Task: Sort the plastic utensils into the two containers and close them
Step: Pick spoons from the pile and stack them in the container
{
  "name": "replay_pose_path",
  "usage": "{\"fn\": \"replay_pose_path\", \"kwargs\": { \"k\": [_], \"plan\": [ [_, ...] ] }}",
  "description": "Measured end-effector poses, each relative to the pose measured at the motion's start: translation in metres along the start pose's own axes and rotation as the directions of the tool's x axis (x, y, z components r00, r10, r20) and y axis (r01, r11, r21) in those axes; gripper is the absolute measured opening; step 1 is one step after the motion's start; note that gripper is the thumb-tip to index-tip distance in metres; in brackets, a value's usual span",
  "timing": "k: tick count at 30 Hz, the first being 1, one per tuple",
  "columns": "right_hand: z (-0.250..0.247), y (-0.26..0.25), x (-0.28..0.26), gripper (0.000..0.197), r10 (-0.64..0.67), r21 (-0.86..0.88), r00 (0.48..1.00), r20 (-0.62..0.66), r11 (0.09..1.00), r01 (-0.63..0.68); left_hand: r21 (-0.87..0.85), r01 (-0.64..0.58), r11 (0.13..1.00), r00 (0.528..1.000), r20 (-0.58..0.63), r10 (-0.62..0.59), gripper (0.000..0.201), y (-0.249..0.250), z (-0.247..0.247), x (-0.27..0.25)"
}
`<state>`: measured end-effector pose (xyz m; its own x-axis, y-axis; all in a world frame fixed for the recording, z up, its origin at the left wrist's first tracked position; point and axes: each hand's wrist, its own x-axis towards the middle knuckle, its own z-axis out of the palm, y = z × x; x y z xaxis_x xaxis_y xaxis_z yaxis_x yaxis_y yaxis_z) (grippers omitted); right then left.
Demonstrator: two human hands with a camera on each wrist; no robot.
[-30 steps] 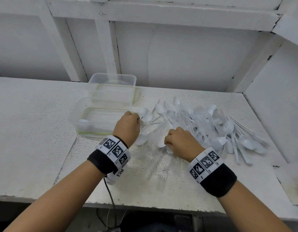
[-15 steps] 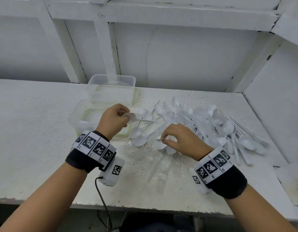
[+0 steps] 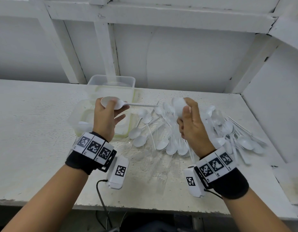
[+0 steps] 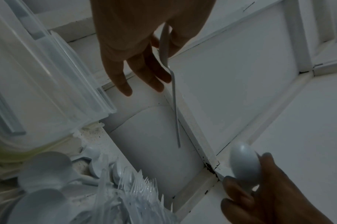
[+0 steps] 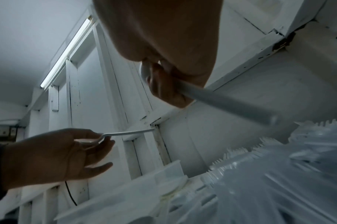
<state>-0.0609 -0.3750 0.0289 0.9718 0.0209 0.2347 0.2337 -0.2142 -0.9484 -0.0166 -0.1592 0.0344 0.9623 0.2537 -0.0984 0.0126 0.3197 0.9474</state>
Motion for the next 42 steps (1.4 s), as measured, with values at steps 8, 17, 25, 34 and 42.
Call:
{"fn": "replay_pose_path", "kwargs": {
  "k": [8, 17, 25, 34, 42],
  "plan": [
    [0.003, 0.039, 0.000, 0.025, 0.270, -0.736, 0.885, 0.380, 0.667, 0.113, 0.066, 0.092, 0.994, 0.996, -0.006, -0.092, 0.013, -0.011, -0.007, -0.003],
    [0.016, 0.052, 0.004, 0.024, 0.375, -0.869, 0.785, 0.494, 0.238, 0.434, 0.915, -0.261, 0.308, 0.920, 0.332, -0.207, 0.013, -0.051, -0.019, -0.017],
    [0.003, 0.046, 0.003, 0.023, 0.203, -0.752, 0.857, 0.473, 0.599, 0.274, 0.970, -0.219, 0.107, 0.942, 0.239, -0.237, 0.037, -0.066, -0.017, -0.009],
    [-0.007, 0.022, 0.002, 0.017, -0.042, -0.213, 0.998, -0.037, 0.976, 0.034, 0.966, -0.184, 0.182, 0.928, 0.232, -0.292, 0.040, -0.075, -0.011, -0.005],
    [-0.003, 0.021, -0.002, 0.013, 0.028, -0.160, 0.998, -0.062, 0.986, -0.037, 0.964, -0.196, 0.182, 0.946, 0.235, -0.225, 0.044, -0.079, -0.006, -0.007]
  ]
}}
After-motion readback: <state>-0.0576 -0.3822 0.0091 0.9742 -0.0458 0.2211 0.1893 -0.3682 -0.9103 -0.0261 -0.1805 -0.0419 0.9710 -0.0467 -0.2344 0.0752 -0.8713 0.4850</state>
